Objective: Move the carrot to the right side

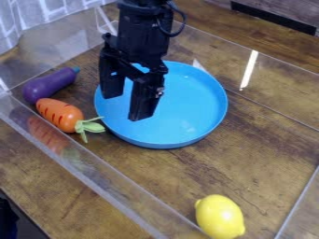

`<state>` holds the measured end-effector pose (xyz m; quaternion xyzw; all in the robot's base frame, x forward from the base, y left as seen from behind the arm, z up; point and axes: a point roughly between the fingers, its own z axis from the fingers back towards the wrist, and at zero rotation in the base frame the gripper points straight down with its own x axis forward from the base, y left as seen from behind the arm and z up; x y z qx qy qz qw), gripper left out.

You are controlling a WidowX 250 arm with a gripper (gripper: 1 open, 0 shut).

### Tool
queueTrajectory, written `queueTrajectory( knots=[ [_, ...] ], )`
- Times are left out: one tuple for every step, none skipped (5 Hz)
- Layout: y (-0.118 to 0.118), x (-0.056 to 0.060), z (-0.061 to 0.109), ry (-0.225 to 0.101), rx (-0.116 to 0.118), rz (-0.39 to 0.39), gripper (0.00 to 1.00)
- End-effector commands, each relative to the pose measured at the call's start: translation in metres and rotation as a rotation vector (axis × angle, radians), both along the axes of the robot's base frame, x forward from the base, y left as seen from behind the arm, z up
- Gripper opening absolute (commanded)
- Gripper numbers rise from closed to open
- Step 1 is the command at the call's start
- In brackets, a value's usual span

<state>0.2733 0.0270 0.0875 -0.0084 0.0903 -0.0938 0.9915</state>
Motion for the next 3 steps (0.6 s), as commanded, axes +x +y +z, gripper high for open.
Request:
queueTrajectory(
  knots=[
    [0.01, 0.001, 0.001, -0.014, 0.005, -0.013, 1.0],
    [0.018, -0.001, -0.002, -0.007, 0.008, -0.049, 1.0],
    [0.023, -0.002, -0.005, -0.003, 0.008, -0.074, 1.0]
  ],
)
